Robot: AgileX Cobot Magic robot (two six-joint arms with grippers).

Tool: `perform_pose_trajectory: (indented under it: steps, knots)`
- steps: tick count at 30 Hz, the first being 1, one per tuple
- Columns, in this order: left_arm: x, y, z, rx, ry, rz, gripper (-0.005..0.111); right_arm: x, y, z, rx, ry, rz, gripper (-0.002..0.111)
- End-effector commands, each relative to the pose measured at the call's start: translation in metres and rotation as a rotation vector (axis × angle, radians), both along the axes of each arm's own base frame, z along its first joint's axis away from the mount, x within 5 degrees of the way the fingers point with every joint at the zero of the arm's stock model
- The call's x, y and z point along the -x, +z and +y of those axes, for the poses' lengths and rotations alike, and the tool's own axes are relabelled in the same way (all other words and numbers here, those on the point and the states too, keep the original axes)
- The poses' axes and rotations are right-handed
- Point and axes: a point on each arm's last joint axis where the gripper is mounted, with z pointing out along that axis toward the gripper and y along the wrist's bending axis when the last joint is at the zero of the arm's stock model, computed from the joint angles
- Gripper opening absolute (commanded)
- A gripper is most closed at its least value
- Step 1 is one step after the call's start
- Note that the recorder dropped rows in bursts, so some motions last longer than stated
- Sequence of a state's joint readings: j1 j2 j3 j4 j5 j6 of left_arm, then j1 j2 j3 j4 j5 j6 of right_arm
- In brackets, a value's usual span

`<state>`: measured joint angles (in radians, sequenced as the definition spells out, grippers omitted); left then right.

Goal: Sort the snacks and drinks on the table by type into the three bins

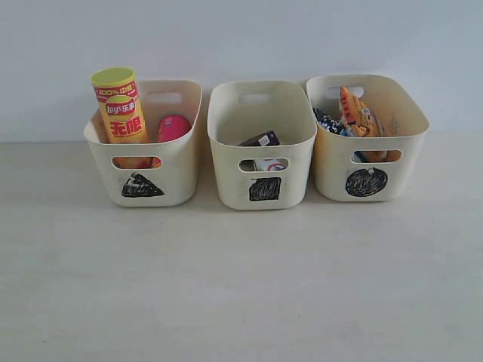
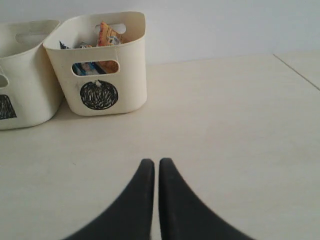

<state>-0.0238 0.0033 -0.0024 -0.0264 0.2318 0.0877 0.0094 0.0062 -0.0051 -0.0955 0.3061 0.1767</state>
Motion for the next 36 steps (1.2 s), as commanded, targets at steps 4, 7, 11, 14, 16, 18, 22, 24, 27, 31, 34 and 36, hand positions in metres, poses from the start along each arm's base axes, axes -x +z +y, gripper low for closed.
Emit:
perform_pose_trajectory:
  steps: [4,7,11,14,16,18,22,24,27,31,34,36]
  knots:
    - [0.0001,0.0000,0.0002,-0.003,0.003,-0.008,0.004,0.0011,-0.0046,0.0049,0.072,0.073,0.035,0.001]
    - [0.0001,0.0000,0.0002,-0.003,0.003,-0.008,0.004,0.0011,-0.0046,0.0050,0.079,0.076,0.035,0.001]
    - [0.0001,0.0000,0.0002,-0.003,0.003,-0.008,0.004,0.0012,-0.0048,0.0059,0.023,0.072,0.037,0.001]
    - [0.0001,0.0000,0.0002,-0.003,0.003,-0.008,0.004,0.0012,-0.0047,0.0060,0.018,0.072,0.037,0.001]
    - [0.0001,0.0000,0.0002,-0.004,0.003,-0.008,0.004,0.0012,-0.0047,0.0066,-0.015,0.071,0.036,0.001]
    - [0.0001,0.0000,0.0002,-0.004,0.003,-0.008,0.004,0.0012,-0.0047,0.0066,-0.028,0.068,0.037,0.001]
    - [0.0001,0.0000,0.0002,-0.004,0.003,-0.008,0.004,0.0011,-0.0044,0.0066,-0.027,0.068,0.034,0.001]
    - [0.0001,0.0000,0.0002,-0.004,0.003,-0.008,0.004,0.0011,-0.0044,0.0066,-0.027,0.068,0.034,0.001]
    - [0.0001,0.0000,0.0002,-0.004,0.003,-0.008,0.004,0.0011,-0.0044,0.0066,-0.027,0.068,0.034,0.001]
    - [0.0001,0.0000,0.0002,-0.004,0.003,-0.008,0.004,0.0011,-0.0044,0.0066,-0.027,0.068,0.034,0.001]
    - [0.0001,0.0000,0.0002,-0.004,0.003,-0.008,0.004,0.0011,-0.0044,0.0066,-0.027,0.068,0.034,0.001]
    - [0.0001,0.0000,0.0002,-0.004,0.003,-0.008,0.004,0.0011,-0.0044,0.0066,-0.027,0.068,0.034,0.001]
